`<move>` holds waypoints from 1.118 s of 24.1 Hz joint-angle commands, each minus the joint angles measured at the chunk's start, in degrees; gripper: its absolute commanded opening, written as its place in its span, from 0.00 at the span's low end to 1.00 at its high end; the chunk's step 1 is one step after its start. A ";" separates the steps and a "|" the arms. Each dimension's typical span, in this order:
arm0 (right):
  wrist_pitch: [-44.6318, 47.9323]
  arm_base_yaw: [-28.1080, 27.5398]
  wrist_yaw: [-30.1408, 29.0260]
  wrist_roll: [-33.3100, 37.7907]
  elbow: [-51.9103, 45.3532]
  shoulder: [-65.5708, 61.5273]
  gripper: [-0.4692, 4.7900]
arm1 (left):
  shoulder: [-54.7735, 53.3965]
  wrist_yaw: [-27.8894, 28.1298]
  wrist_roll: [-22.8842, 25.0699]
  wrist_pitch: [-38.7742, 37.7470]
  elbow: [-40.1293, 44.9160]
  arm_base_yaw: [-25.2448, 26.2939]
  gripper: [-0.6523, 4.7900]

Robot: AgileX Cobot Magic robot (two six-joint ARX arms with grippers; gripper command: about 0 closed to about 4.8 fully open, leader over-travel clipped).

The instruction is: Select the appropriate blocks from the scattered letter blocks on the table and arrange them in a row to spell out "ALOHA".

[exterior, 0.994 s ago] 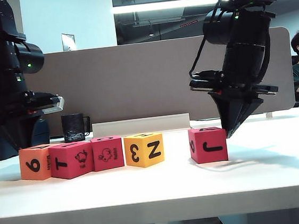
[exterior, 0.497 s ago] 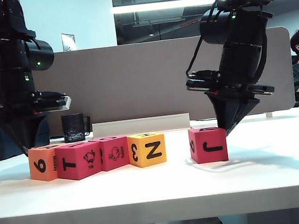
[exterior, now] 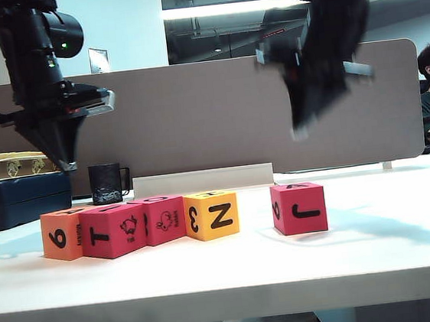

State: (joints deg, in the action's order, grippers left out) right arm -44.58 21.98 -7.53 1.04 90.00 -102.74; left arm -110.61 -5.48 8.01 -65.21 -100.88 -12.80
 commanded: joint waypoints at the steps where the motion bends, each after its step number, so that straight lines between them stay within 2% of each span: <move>1: -4.28 1.16 -0.07 -1.90 4.59 2.21 0.08 | 0.26 -3.17 0.17 -2.54 -0.22 -2.01 0.11; 9: -8.55 4.22 0.15 -2.99 7.08 8.02 0.08 | 0.28 -3.39 1.20 -5.07 -0.22 -8.52 0.11; 11: -8.81 4.26 0.15 -2.97 7.08 9.62 0.08 | 0.28 -3.32 1.20 -5.88 0.31 -12.15 0.11; 14: -9.33 4.26 0.52 -2.99 7.06 10.14 0.08 | 0.28 -3.30 0.98 -4.66 2.25 -14.53 0.11; 20: -9.64 4.28 1.20 -2.99 7.06 10.14 0.08 | 0.22 -2.25 -0.13 1.81 8.41 -16.39 0.11; 27: -9.07 4.50 1.20 -2.99 7.06 10.14 0.08 | 0.15 0.02 -0.07 6.16 10.54 -16.37 0.11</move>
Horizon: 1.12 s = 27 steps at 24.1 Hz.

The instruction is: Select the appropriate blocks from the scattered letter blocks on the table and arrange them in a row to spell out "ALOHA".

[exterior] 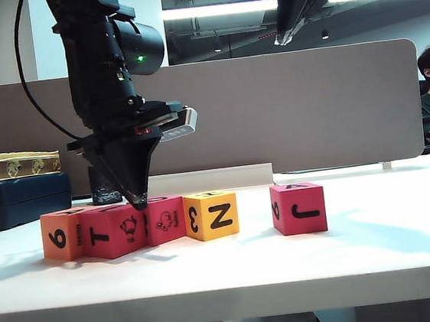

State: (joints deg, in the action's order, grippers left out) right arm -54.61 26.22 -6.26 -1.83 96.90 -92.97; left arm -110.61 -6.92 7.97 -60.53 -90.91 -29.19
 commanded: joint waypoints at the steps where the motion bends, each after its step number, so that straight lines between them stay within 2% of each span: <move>1: 0.90 0.28 -0.07 -0.13 0.15 0.37 0.08 | 0.09 1.81 -0.04 1.68 0.85 0.00 0.11; 5: 0.92 0.28 -0.07 -0.13 0.15 0.37 0.08 | 0.04 2.45 -0.04 2.36 1.99 0.02 0.11; 27: 0.59 0.28 -0.07 -0.13 0.15 0.37 0.08 | -0.31 16.94 0.20 7.56 2.58 0.37 0.11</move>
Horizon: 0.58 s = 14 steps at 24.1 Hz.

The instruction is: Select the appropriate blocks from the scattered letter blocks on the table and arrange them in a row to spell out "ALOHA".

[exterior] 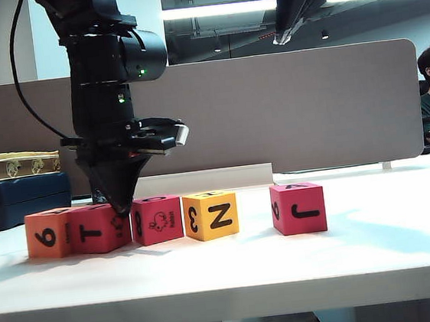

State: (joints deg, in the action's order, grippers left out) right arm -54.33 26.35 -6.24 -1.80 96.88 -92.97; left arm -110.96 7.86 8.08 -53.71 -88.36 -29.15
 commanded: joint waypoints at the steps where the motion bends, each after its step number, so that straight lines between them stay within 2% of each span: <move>1: 0.22 0.15 -0.09 -0.15 0.17 0.37 0.08 | 0.04 2.47 0.09 0.98 0.02 0.39 0.11; 14: -0.07 0.15 -0.07 -0.15 0.17 0.37 0.08 | 0.04 2.86 1.62 7.10 0.11 1.07 0.11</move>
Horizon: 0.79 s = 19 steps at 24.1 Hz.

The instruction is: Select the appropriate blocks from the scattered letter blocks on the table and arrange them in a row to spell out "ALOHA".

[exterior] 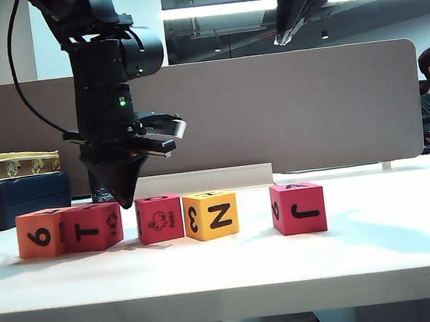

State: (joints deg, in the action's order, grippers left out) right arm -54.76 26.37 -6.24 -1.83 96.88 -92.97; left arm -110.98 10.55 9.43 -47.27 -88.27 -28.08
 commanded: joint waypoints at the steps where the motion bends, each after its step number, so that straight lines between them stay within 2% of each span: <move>1: 0.33 0.13 -0.07 -0.13 0.17 0.37 0.08 | 0.09 0.20 0.26 0.63 0.00 0.00 0.11; 4: 0.33 0.13 -0.09 -0.13 0.17 0.37 0.08 | 0.59 3.82 0.44 0.02 -0.11 0.00 0.12; 7: 0.42 0.13 -0.09 -0.13 0.17 0.37 0.08 | 1.86 3.72 -1.57 -0.42 -0.11 -0.02 0.34; 10: 0.57 0.13 -0.09 -0.13 0.17 0.37 0.08 | 3.08 0.31 -4.55 -0.31 -0.11 -0.04 0.47; 17: 0.94 0.13 -0.11 -0.15 0.17 0.37 0.08 | 3.41 -10.80 -11.41 2.75 0.04 -0.09 0.47; 19: 0.92 0.13 -0.11 -0.15 0.17 0.37 0.08 | 3.41 -10.78 -12.37 4.15 0.02 -0.13 0.47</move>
State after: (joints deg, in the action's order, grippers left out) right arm -54.65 26.35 -6.24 -1.83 96.88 -92.97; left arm -107.77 0.32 -1.34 -45.19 -88.27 -28.10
